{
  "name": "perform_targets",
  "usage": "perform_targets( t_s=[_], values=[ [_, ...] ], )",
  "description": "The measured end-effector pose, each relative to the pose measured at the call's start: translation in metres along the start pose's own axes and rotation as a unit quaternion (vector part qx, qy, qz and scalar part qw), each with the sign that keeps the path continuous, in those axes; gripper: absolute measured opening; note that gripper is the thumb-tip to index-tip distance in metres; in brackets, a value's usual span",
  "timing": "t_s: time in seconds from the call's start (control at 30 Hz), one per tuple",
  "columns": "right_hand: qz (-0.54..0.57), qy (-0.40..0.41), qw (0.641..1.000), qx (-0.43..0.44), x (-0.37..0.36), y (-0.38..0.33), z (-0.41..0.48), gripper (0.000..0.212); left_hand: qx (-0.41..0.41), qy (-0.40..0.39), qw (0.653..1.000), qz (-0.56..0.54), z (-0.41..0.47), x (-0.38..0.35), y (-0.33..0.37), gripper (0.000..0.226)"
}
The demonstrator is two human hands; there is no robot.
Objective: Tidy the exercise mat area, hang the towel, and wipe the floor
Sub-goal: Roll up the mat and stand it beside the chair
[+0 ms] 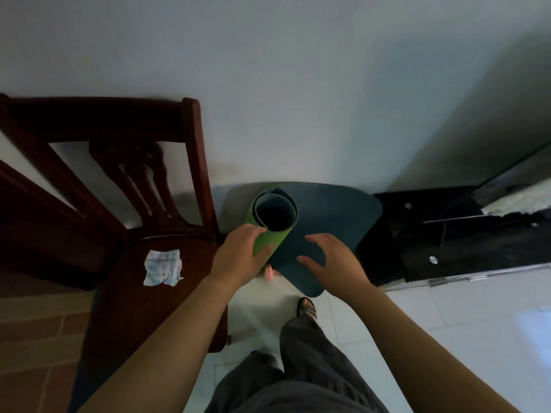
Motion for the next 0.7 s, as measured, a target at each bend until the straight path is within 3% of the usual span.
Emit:
perform_targets(
  t_s=[0.7],
  values=[
    [0.065, 0.097, 0.978, -0.172, 0.053, 0.076, -0.085, 0.052, -0.175, -0.107, 0.976, 0.071, 0.024, -0.038, 0.114, 0.049]
  ],
)
Point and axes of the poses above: each hand's wrist, its own z-axis towards the middle knuckle, its own x-axis out of the back of the hand, y = z × x, the point moved 3 cm from there along z, towards the middle knuckle, and after that the axes turned 5 degrees about z, right-handed, at the moved point
